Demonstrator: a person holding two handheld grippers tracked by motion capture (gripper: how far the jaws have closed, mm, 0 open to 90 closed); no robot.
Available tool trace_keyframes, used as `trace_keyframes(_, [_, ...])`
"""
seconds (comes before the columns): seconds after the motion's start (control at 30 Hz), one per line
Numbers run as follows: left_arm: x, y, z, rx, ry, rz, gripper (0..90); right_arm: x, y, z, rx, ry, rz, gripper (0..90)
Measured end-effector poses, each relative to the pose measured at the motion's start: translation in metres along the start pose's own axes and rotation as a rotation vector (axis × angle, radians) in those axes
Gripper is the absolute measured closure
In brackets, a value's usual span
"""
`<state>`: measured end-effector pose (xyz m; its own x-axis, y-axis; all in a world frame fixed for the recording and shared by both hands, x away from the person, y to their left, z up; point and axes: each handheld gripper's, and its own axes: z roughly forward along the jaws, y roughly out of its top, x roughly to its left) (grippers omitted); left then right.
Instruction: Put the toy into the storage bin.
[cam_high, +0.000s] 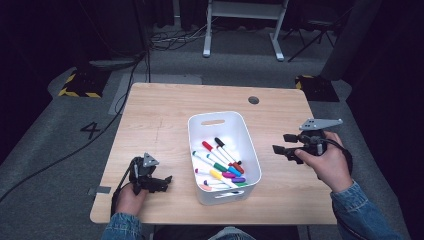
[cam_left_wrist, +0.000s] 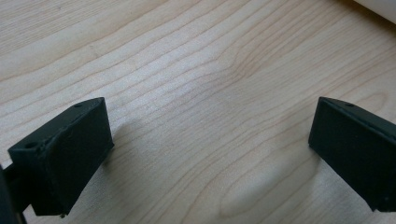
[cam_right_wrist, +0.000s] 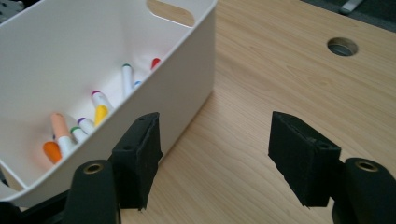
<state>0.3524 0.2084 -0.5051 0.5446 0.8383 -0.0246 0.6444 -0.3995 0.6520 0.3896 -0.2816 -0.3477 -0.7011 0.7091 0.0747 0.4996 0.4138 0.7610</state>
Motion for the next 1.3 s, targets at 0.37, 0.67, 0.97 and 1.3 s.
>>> trace_keyframes(0.37, [0.000,0.000,0.000,0.000,0.001,0.000,0.0,-0.040,-0.025,-0.012,-0.007,-0.118,0.048,30.5])
trace_keyframes(0.67, [0.000,0.000,0.000,0.000,0.000,-0.002,0.0,-0.069,-0.049,-0.016,0.011,-0.197,0.107,30.0])
trace_keyframes(0.97, [0.000,0.000,0.000,0.000,0.001,0.000,0.0,-0.095,-0.075,-0.015,0.039,-0.253,0.148,28.1])
trace_keyframes(1.3, [0.000,0.000,0.000,0.000,0.000,-0.001,0.0,-0.118,-0.100,-0.002,0.083,-0.253,0.172,27.9])
